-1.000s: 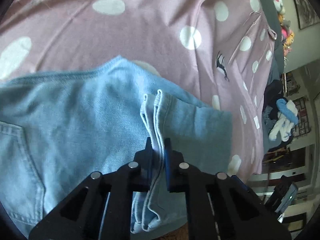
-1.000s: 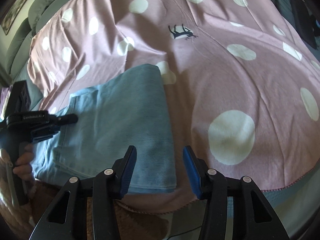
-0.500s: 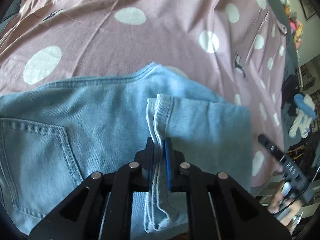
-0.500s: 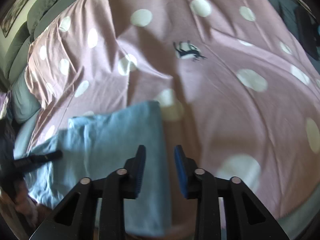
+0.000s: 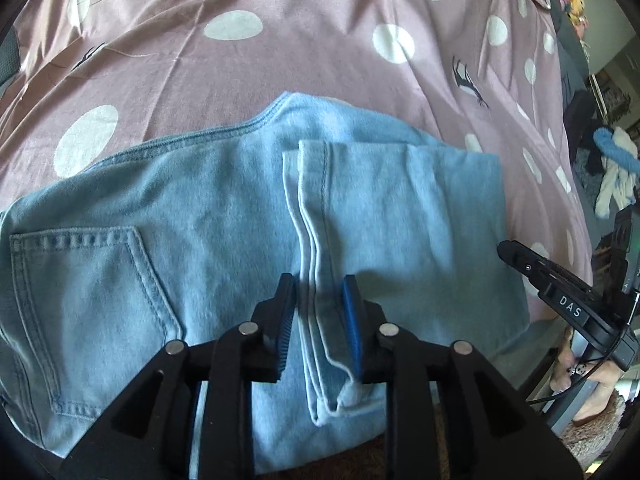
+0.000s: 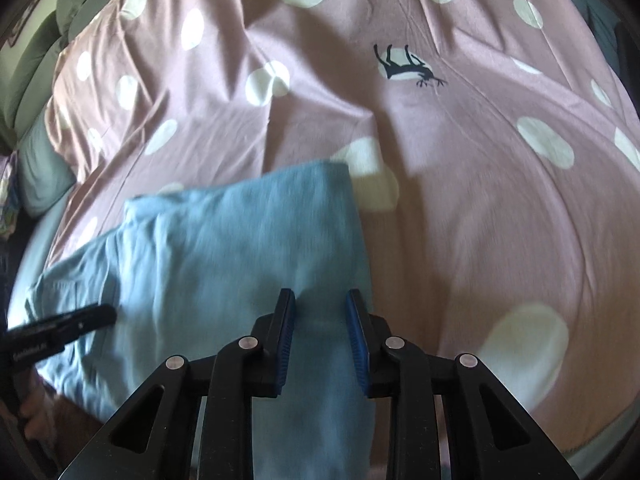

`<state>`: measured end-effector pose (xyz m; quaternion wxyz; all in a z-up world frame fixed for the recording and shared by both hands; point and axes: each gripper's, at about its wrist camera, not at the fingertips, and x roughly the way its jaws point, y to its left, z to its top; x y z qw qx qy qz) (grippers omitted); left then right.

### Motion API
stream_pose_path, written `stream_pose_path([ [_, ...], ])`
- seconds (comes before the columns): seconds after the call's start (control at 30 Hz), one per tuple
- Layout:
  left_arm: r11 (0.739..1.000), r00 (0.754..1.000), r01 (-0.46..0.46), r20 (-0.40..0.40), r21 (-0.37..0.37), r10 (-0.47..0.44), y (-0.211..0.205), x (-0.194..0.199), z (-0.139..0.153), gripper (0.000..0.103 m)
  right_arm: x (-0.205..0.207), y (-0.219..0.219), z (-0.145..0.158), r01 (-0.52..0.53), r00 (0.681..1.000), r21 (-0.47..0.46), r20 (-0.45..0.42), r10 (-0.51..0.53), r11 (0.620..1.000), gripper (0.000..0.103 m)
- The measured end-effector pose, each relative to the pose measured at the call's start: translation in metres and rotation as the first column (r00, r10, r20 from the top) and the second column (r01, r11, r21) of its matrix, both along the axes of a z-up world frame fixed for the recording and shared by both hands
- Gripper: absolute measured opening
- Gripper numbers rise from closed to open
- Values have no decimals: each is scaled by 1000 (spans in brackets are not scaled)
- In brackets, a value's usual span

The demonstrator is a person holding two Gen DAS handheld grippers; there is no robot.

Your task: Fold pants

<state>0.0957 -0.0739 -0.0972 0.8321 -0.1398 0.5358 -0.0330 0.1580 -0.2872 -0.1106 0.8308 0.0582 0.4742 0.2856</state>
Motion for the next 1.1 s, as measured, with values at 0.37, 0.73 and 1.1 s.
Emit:
stream_pose_path([
  [0.37, 1000, 1000, 1, -9, 8, -1, -4, -29, -1, 32, -43, -9, -10, -21, 1000, -17, -17, 21, 1000, 29],
  [0.73, 1000, 1000, -11, -19, -13, 11, -7, -45, 0, 38, -54, -9, -12, -21, 1000, -10, -24, 20, 1000, 29],
  [1.1, 995, 998, -60, -27, -86, 57, 11, -71, 16, 53, -58, -4, -9, -27, 1000, -65, -4, 27, 998, 29],
])
